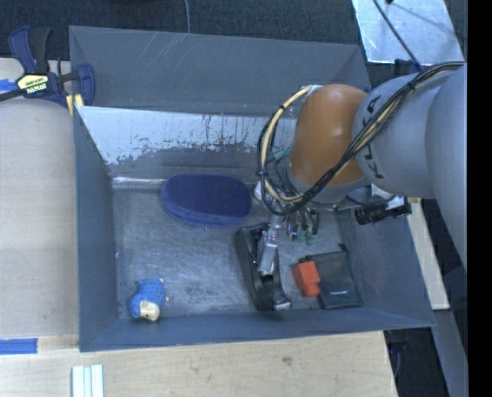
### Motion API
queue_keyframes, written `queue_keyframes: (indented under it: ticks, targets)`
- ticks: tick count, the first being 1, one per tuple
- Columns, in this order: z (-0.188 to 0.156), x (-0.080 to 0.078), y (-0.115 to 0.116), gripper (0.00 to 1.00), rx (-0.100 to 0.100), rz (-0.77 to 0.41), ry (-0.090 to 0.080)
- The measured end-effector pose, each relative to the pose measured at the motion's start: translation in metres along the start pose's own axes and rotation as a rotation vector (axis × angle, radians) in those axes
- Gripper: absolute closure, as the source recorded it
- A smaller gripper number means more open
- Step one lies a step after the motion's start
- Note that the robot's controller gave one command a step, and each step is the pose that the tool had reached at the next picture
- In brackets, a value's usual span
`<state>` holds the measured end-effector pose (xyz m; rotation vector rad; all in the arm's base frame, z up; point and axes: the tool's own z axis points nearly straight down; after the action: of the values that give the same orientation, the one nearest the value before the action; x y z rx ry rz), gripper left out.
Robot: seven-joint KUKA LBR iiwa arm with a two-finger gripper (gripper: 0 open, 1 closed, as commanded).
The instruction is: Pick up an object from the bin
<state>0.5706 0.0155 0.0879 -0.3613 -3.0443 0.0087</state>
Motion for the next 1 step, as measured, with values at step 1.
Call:
queue_keyframes:
  ticks: [1]
  targets:
    - [0.0059, -0.0192, -0.005, 1.0, -0.008, 0.077, 0.078]
